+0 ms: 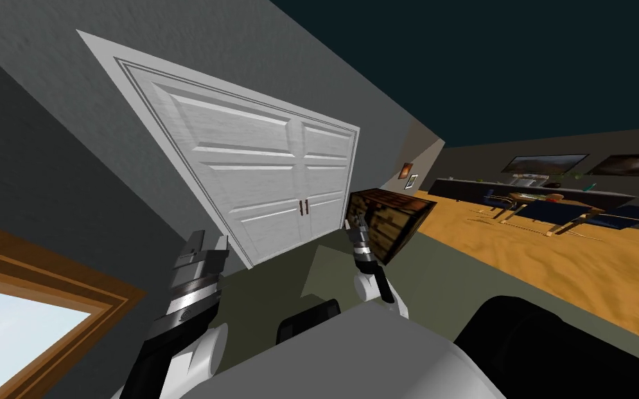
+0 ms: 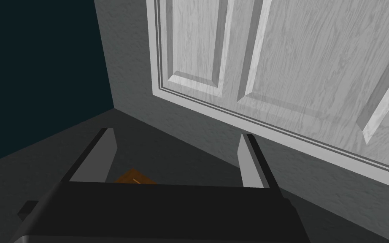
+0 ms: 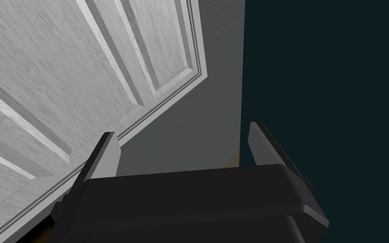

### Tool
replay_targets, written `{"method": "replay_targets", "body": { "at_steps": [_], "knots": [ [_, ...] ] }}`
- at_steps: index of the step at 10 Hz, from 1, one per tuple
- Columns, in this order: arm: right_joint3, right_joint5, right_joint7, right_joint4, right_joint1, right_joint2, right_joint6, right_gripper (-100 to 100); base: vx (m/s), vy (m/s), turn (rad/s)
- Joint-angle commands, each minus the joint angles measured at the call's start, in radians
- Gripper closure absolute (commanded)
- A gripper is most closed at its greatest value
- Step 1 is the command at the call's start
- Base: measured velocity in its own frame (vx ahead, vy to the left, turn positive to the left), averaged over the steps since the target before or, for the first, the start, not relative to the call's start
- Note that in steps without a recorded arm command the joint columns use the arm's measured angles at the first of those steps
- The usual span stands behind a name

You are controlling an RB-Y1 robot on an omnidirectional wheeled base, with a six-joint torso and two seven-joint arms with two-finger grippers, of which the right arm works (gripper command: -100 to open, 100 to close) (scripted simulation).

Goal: Pull the door open

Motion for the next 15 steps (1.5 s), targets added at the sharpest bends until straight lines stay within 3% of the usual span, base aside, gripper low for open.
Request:
{"method": "replay_targets", "body": {
  "at_steps": [1,9,10,13,15],
  "knots": [
    [0.01,-0.022,-0.043,0.047,-0.014,-0.013,-0.016,-100,0.095,0.007,0.098],
    [0.073,-0.141,-0.264,0.255,-0.048,-0.084,-0.087,-100,0.103,0.007,0.116],
    [0.073,-0.141,-0.268,0.255,-0.048,-0.084,-0.087,-100,0.073,0.009,0.037],
    [0.098,-0.188,-0.353,0.337,-0.062,-0.111,-0.115,-100,0.081,0.011,0.111],
    [0.107,-0.204,-0.387,0.365,-0.067,-0.121,-0.125,-100,0.063,0.002,0.052]
  ]
}}
